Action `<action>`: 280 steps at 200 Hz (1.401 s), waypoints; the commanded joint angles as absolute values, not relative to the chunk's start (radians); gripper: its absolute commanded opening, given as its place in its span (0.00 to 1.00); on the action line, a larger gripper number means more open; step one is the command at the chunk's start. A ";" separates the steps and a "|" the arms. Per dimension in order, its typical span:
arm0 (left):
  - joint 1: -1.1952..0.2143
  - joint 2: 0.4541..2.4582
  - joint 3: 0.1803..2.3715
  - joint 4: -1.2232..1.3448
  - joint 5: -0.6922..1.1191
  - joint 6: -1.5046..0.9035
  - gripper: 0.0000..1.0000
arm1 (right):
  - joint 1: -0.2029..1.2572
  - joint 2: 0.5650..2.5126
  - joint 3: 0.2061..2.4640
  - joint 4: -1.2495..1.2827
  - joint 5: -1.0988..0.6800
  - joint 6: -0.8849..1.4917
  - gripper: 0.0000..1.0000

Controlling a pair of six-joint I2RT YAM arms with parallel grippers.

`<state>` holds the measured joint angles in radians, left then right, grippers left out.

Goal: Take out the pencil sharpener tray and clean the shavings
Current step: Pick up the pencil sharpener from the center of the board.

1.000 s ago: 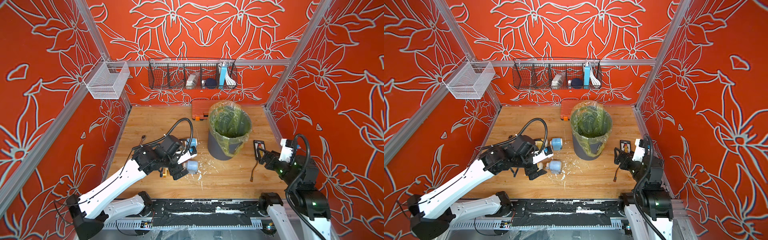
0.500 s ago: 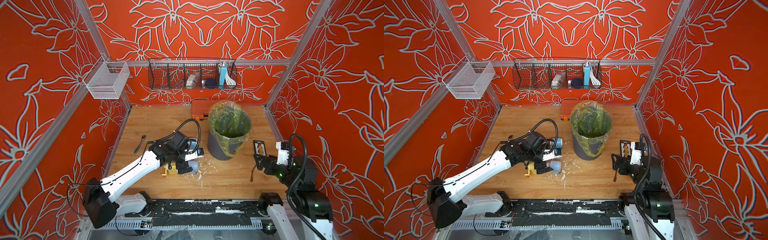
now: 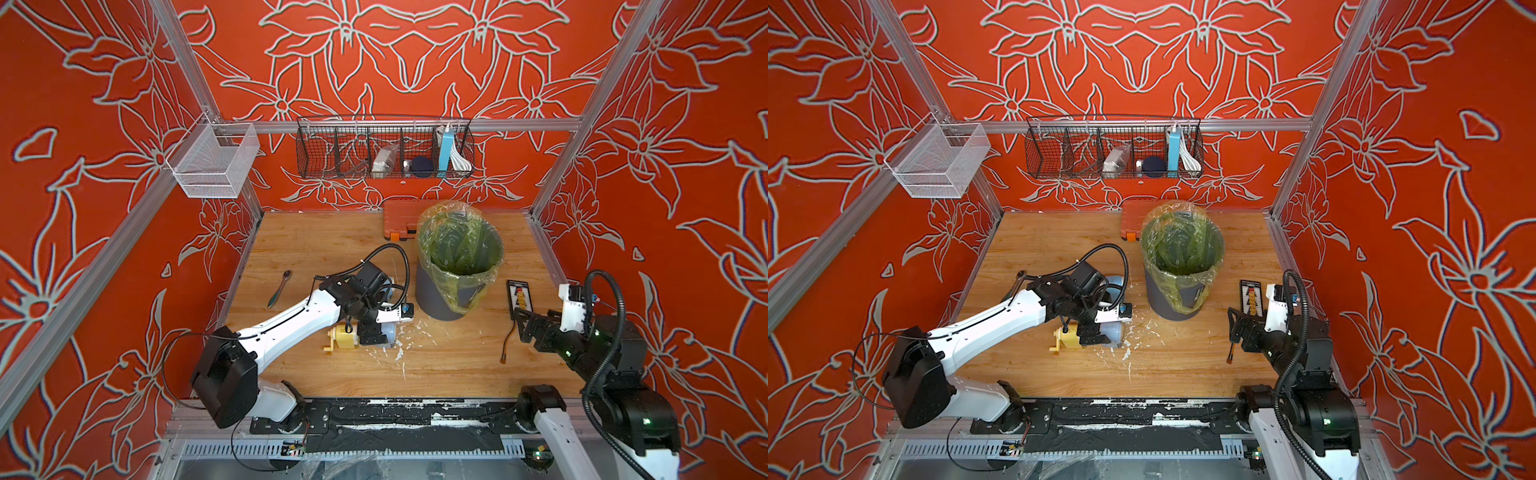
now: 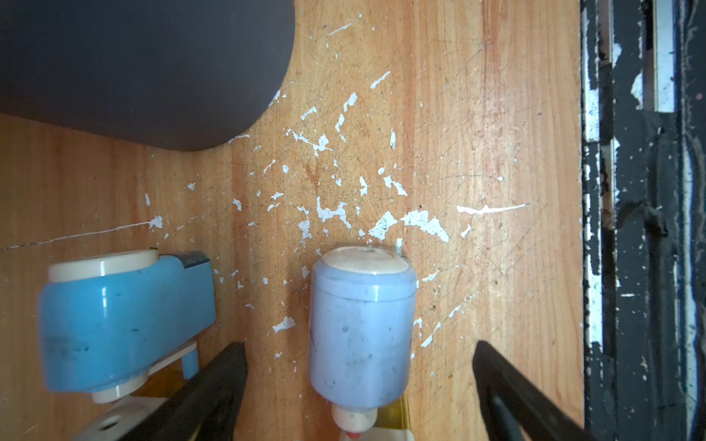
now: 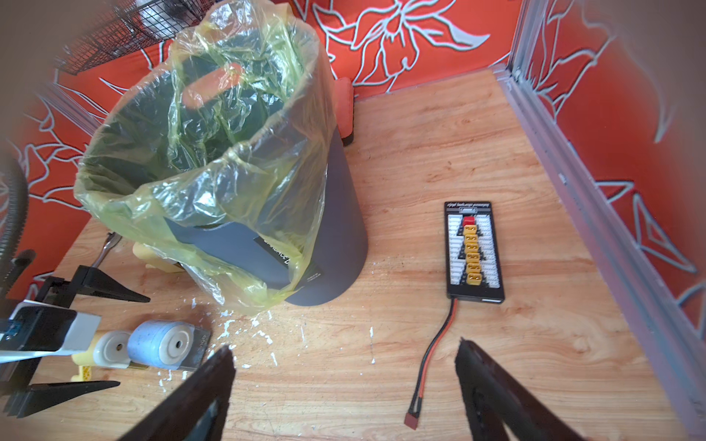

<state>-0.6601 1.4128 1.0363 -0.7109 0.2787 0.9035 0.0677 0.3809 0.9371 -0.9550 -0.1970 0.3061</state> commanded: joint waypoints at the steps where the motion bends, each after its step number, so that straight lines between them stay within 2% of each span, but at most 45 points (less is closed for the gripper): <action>1: -0.656 1.432 1.010 -0.690 0.301 0.946 0.92 | 0.084 0.380 0.954 -0.985 -0.159 0.281 0.93; 109: -0.656 1.558 0.976 -0.600 0.293 0.928 0.87 | 0.107 0.359 0.942 -0.985 -0.150 0.285 0.94; 139: -0.657 1.553 0.943 -0.561 0.282 0.931 0.83 | 0.113 0.359 0.939 -0.985 -0.148 0.288 0.94; 157: -0.657 1.549 0.932 -0.546 0.281 0.930 0.76 | 0.116 0.357 0.939 -0.987 -0.145 0.288 0.94; 175: -0.657 1.549 0.935 -0.546 0.288 0.928 0.64 | 0.116 0.353 0.936 -0.986 -0.133 0.293 0.93; 193: -0.660 1.553 0.951 -0.560 0.306 0.929 0.49 | 0.117 0.348 0.934 -0.988 -0.113 0.303 0.93; 220: -0.663 1.543 0.973 -0.592 0.334 0.919 0.20 | 0.120 0.339 0.939 -1.001 -0.042 0.329 0.93; 233: -0.666 1.521 0.971 -0.608 0.339 0.916 0.09 | 0.120 0.339 0.946 -1.009 -0.028 0.334 0.94; 258: -0.668 1.433 0.963 -0.649 0.336 0.897 0.02 | 0.120 0.347 0.967 -1.003 -0.083 0.306 0.94; 280: -0.667 1.332 0.991 -0.771 0.365 0.890 0.00 | 0.131 0.381 0.988 -0.951 -0.275 0.226 0.91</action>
<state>-0.6621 1.4506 0.9516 -0.6289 0.3035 0.8967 0.1143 0.3515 0.9424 -0.9901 -0.1127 0.2928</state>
